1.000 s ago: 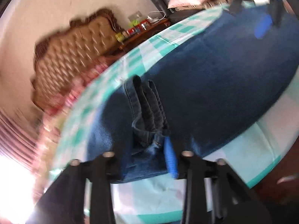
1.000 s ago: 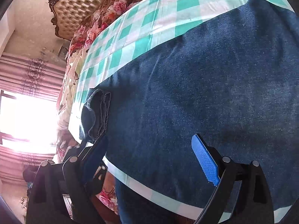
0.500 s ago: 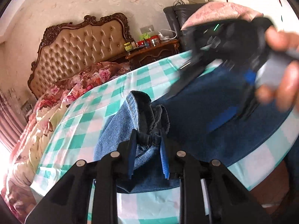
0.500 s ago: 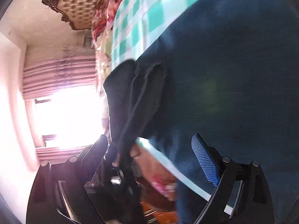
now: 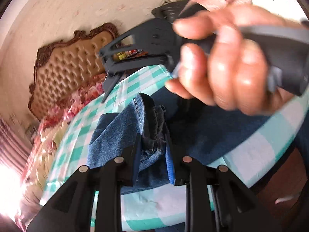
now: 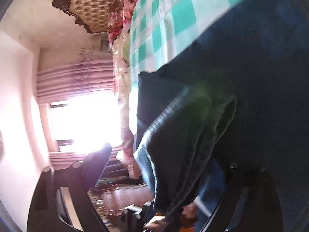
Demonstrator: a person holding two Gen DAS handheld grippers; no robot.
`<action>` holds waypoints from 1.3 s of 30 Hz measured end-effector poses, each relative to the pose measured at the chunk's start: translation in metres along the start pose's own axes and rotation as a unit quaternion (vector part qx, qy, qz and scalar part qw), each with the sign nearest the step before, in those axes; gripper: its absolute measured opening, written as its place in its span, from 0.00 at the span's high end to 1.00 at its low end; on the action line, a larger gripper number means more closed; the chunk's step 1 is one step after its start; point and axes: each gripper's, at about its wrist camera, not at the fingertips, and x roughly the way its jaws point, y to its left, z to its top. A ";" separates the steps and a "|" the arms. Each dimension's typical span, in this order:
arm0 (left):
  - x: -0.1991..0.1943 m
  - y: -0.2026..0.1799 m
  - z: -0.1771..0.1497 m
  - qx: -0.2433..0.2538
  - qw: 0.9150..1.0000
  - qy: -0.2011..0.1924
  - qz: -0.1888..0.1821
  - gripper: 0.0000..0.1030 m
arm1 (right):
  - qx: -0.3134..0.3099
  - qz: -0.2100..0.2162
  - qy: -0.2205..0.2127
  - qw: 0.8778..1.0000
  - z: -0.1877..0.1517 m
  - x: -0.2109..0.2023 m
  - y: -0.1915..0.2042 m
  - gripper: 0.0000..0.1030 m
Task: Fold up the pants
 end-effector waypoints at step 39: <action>0.012 0.029 -0.010 -0.174 0.982 0.046 0.052 0.45 | -0.099 -0.212 -0.101 0.967 -0.012 -0.089 -0.017 0.85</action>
